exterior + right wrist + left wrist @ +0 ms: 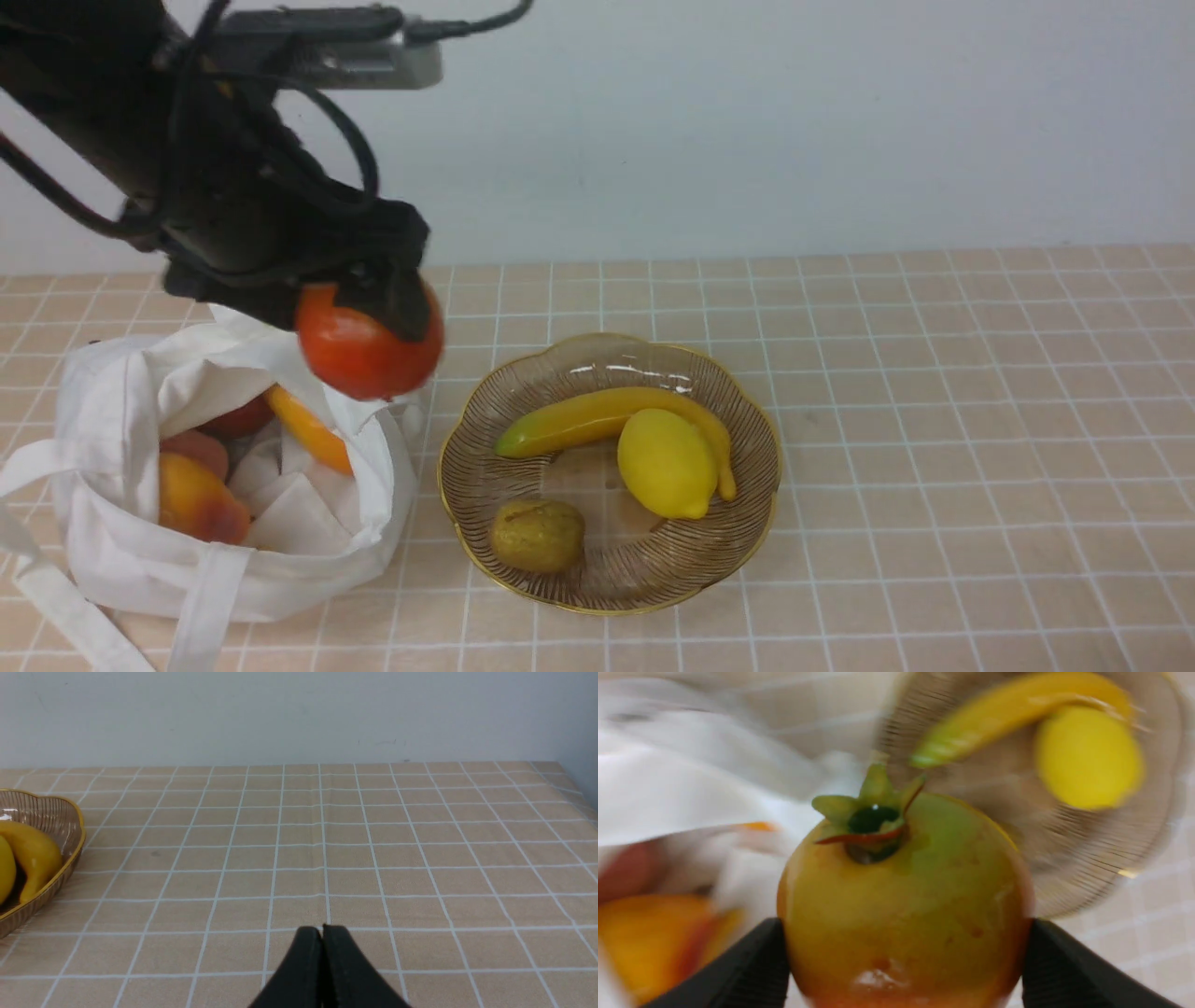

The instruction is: Take the fruit out of the bag on the brown coffee tablecloth and place them on the plate.

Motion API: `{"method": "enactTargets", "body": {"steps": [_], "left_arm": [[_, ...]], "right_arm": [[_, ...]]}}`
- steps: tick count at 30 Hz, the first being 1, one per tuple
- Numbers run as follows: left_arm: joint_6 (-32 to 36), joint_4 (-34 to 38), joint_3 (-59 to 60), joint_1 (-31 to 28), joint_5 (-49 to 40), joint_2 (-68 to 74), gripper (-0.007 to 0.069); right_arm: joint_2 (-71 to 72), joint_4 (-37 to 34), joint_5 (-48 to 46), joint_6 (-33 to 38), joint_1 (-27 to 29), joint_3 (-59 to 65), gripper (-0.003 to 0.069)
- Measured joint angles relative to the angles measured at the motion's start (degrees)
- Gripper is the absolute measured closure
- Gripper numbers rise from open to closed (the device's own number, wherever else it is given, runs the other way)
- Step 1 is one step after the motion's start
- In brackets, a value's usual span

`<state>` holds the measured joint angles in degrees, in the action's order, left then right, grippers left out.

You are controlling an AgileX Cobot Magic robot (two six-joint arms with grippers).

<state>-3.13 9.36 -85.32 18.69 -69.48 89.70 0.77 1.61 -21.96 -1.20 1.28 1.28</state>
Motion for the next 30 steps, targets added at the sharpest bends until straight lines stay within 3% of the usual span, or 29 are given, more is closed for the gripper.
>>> {"method": "enactTargets", "body": {"steps": [3,10,16,20,30], "left_arm": [[2.1,4.5,0.2,3.8,3.5,5.1,0.0042],[3.1,4.6,0.5,9.9,12.8,16.2,0.0042],[3.9,4.5,0.5,10.0,16.5,18.4,0.0035],[4.8,4.4,0.5,10.0,17.3,18.4,-0.0055],[5.1,3.2,-2.9,10.0,15.4,18.4,-0.0055]], "right_arm": [[0.0,0.0,0.0,0.0,0.0,0.0,0.0676],[0.0,0.0,0.0,0.0,0.0,0.0,0.0676],[0.0,0.0,0.0,0.0,0.0,0.0,0.0676],[0.0,0.0,0.0,0.0,0.0,0.0,0.0676],[0.0,0.0,0.0,0.0,0.0,0.0,0.0676]]}}
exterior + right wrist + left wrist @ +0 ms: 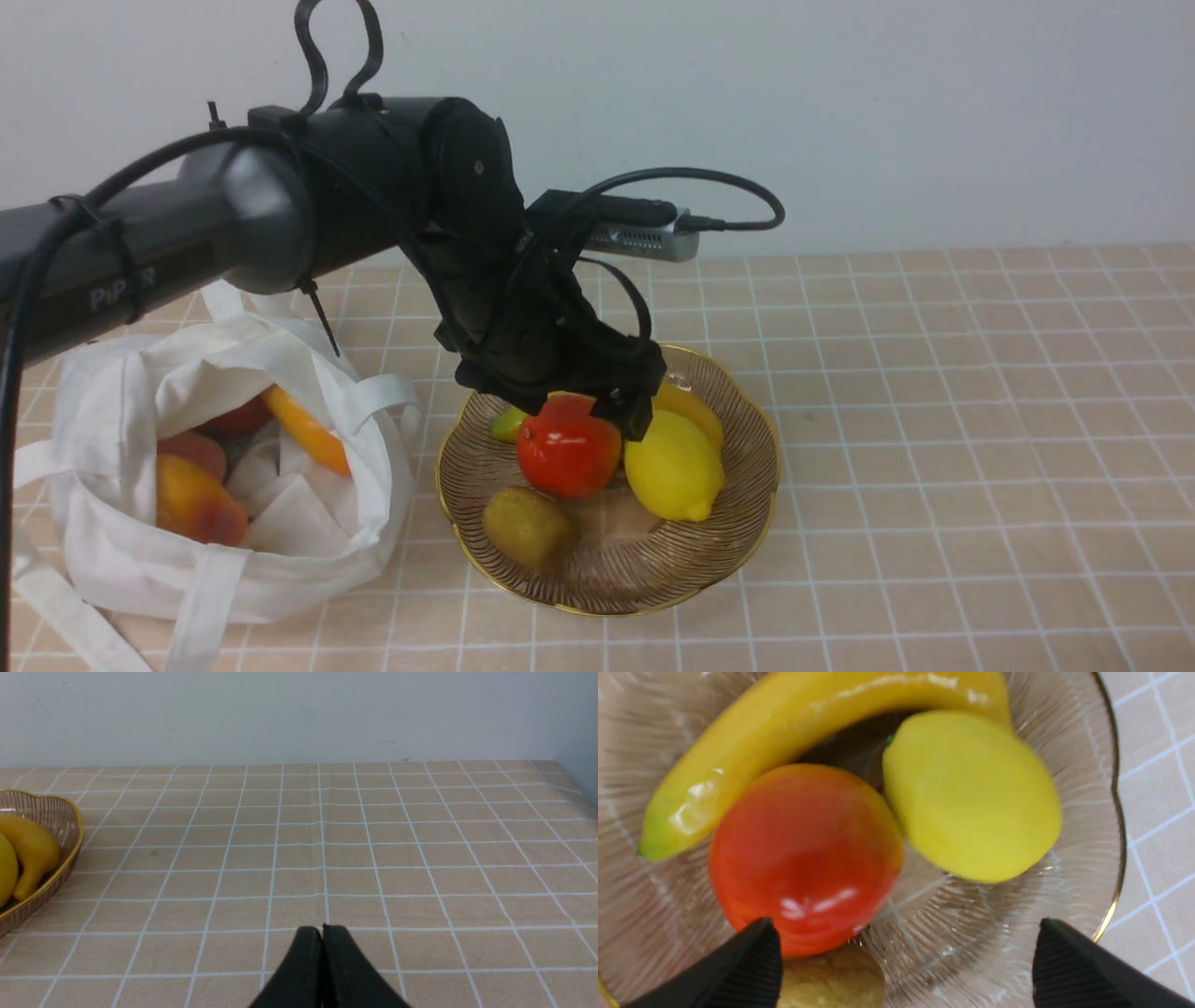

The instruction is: Take the fruit out of the bag on the brown coffee tablecloth and place them on the plate.

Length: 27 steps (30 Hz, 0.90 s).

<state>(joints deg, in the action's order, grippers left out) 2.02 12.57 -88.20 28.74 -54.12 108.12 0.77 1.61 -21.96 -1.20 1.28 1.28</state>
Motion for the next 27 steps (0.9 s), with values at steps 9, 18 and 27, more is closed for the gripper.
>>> {"method": "enactTargets", "body": {"steps": [9,18,27], "left_arm": [[-0.7,-10.9,-19.9,0.0,-15.5,-2.9,0.0379],[-0.7,-17.2,-11.7,0.0,-17.1,-20.2,0.0632],[-2.0,-13.8,21.3,0.0,-11.8,-50.7,0.0632]], "right_arm": [[0.0,0.0,0.0,0.0,0.0,0.0,0.0676],[0.0,0.0,0.0,0.0,0.0,0.0,0.0676],[0.0,0.0,0.0,0.0,0.0,0.0,0.0676]]}}
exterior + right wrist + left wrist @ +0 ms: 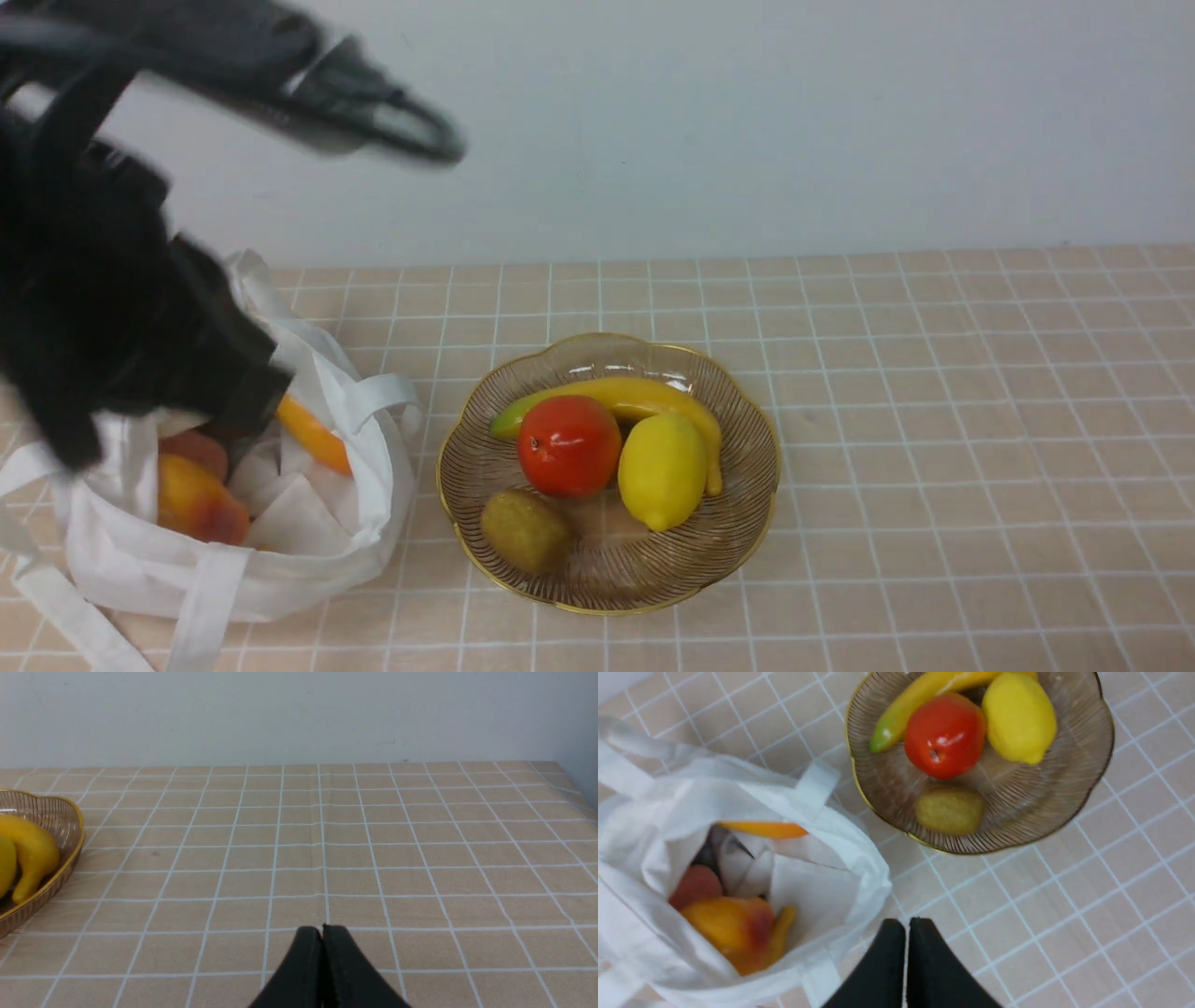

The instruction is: Take the fruit out of the bag on the brown coffee tablecloth and place them on the plate.

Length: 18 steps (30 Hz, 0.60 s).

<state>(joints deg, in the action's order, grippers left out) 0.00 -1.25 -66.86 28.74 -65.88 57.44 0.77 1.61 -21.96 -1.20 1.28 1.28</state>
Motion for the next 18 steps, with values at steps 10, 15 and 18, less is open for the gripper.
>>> {"method": "enactTargets", "body": {"steps": [10,15,18], "left_arm": [[-0.8,4.8,43.3,0.0,34.1,-39.0,0.0632],[-0.8,4.8,52.6,0.0,39.9,-54.1,0.0632],[-0.8,4.8,55.8,0.0,40.8,-57.9,0.0632]], "right_arm": [[0.0,0.0,0.0,0.0,0.0,0.0,0.0676],[0.0,0.0,0.0,0.0,0.0,0.0,0.0676],[0.0,-0.1,0.0,0.0,0.0,0.0,0.0676]]}}
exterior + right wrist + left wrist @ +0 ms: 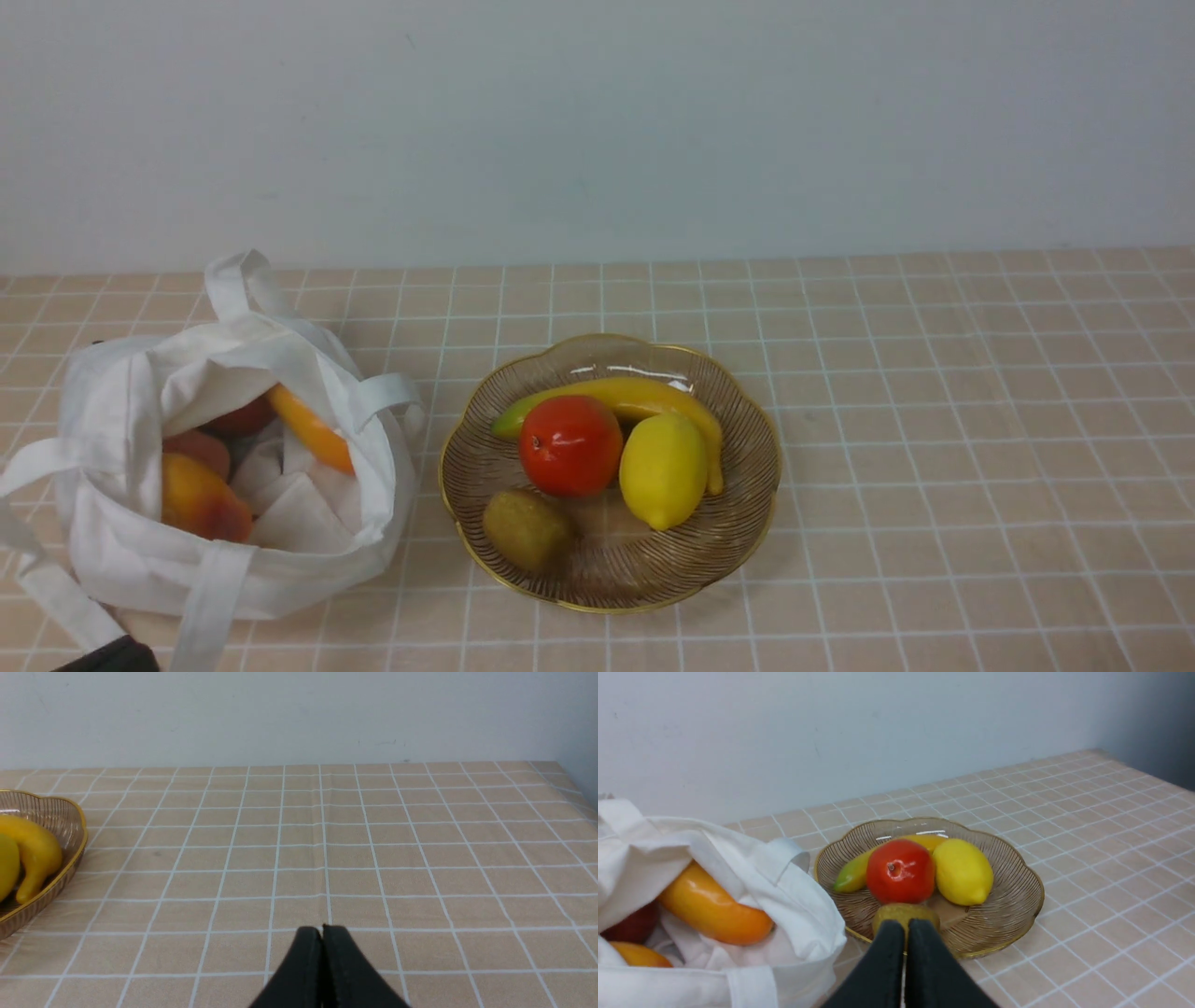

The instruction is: Take the fruit out of the bag on the brown coffee tablecloth and place them on the plate.

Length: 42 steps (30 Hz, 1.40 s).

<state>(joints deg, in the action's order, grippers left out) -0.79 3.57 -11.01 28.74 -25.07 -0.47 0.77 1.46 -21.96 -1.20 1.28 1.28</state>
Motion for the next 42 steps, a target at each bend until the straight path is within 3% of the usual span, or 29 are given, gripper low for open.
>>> {"method": "enactTargets", "body": {"steps": [8,15,30,42], "left_arm": [[0.1,0.0,3.2,0.0,-0.1,1.6,0.0632],[-2.9,-6.2,3.4,-0.5,-0.1,1.6,0.0632],[-2.6,-6.7,12.4,-21.4,2.9,-0.1,0.0632],[-2.6,-6.5,12.4,-23.9,2.9,-0.1,0.0632]], "right_arm": [[0.0,-0.1,0.0,0.0,0.0,0.0,0.0676],[0.0,-0.1,0.0,0.0,0.0,0.0,0.0676],[0.0,-0.1,0.0,0.0,0.0,0.0,0.0676],[0.0,-0.1,0.0,0.0,0.0,0.0,0.0676]]}}
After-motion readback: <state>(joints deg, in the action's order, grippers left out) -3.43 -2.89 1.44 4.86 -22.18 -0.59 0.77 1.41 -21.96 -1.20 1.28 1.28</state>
